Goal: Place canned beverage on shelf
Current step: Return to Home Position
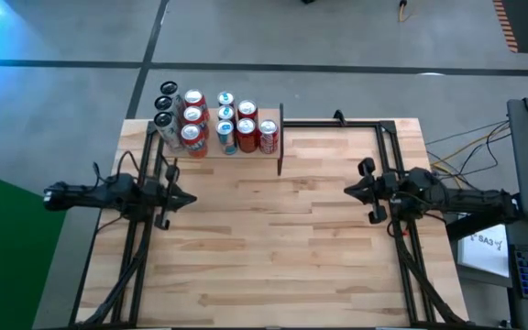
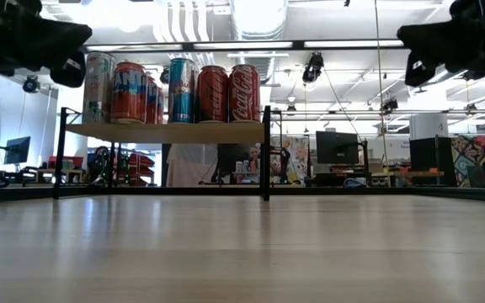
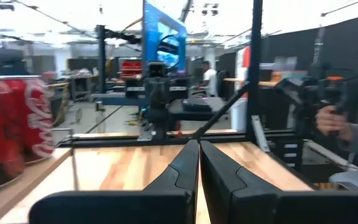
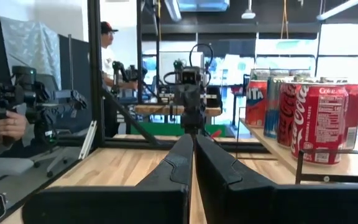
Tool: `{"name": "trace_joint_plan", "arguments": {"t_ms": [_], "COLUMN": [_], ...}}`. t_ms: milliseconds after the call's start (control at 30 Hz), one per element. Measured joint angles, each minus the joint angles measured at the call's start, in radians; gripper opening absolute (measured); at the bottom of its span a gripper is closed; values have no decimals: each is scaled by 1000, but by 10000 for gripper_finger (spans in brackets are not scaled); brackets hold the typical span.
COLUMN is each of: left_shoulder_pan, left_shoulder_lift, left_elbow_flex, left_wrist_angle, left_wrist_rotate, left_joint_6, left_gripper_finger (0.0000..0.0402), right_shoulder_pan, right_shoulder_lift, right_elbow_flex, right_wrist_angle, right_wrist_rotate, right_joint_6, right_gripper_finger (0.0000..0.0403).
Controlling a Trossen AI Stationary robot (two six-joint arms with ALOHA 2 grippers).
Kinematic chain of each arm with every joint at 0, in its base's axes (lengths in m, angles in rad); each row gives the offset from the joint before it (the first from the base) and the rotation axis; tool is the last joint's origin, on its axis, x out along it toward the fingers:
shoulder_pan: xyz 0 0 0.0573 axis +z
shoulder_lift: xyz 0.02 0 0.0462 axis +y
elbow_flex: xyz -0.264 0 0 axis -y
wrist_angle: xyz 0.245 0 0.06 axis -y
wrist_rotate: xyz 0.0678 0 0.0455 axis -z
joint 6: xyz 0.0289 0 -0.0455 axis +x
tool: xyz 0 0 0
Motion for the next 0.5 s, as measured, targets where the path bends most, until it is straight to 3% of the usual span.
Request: {"name": "trace_joint_plan", "arguments": {"t_ms": [200,500], "left_shoulder_pan": [0,0], "left_shoulder_lift": [0,11], "left_elbow_flex": [-51,-51], "left_wrist_angle": [54,-12], "left_wrist_rotate": [72,53], "left_joint_6": [-3,19], "left_gripper_finger": [0,0], "right_shoulder_pan": [0,-1], "right_shoulder_lift": [-31,-29], "right_elbow_flex": [-25,-26], "right_wrist_angle": [-2,-43], "right_wrist_rotate": [0,2], "right_joint_6": [-13,-58], "right_gripper_finger": [9,9]}}
